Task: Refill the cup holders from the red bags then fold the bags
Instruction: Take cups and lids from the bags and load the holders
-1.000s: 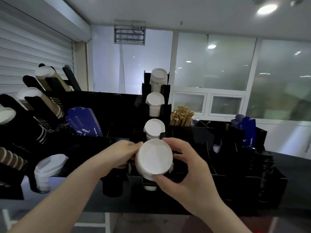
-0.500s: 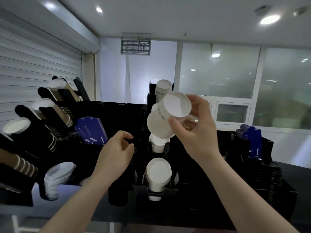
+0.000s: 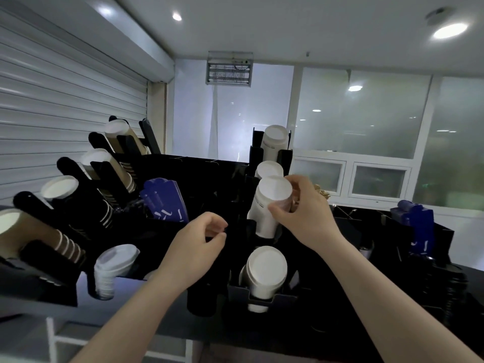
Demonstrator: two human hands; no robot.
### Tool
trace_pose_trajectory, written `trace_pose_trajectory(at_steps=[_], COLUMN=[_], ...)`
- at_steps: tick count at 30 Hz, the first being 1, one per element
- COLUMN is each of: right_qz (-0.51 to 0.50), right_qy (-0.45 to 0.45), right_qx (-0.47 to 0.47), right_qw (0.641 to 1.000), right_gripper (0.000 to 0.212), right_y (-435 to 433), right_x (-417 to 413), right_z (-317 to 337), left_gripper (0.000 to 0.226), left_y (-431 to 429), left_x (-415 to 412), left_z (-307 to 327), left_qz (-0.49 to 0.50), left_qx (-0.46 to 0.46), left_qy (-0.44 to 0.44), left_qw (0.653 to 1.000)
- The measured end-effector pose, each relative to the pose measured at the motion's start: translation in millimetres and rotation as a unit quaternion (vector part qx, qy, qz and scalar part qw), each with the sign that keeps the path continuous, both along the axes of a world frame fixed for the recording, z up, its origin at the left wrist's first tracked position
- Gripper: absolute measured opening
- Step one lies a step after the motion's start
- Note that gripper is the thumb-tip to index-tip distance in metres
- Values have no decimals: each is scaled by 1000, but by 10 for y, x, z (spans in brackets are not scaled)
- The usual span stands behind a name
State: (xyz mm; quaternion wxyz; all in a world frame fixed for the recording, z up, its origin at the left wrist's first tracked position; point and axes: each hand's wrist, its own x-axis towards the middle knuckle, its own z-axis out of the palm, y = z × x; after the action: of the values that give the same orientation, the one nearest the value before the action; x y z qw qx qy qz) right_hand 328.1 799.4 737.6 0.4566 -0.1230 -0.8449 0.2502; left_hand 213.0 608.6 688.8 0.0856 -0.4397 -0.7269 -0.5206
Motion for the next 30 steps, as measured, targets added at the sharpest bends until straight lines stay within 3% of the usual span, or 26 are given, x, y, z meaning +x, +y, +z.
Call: trace_pose_trajectory(at_steps=[4, 8, 12, 14, 19, 27, 30], right_qz=[-14, -58, -77, -67, -81, -92, -92], right_qy=[-41, -156, -49, -76, -156, -209, -183], right_qx=[8, 103, 249, 274, 273, 186, 155], right_qw=[999, 981, 964, 956, 946, 956, 966], right_gripper=[59, 65, 43, 44, 53, 55, 50], right_y=[3, -21, -73, -56, -80, -163, -295], right_x=[-2, 19, 135, 175, 160, 166, 234], right_z=[-20, -283, -423, -391, -288, -188, -206], left_gripper=[23, 58, 75, 79, 98, 100, 97], left_y=[51, 154, 285, 341, 401, 389, 372], left_x=[47, 190, 281, 304, 294, 287, 329], left_z=[-41, -103, -144, -177, -253, -247, -222], left_qz=[-8, -41, -77, -77, -26, -6, 5], left_qx=[5, -5, -49, -90, -129, -141, -143], left_qy=[-1, 24, 64, 77, 131, 145, 141], left_qw=[1000, 999, 994, 990, 983, 979, 980])
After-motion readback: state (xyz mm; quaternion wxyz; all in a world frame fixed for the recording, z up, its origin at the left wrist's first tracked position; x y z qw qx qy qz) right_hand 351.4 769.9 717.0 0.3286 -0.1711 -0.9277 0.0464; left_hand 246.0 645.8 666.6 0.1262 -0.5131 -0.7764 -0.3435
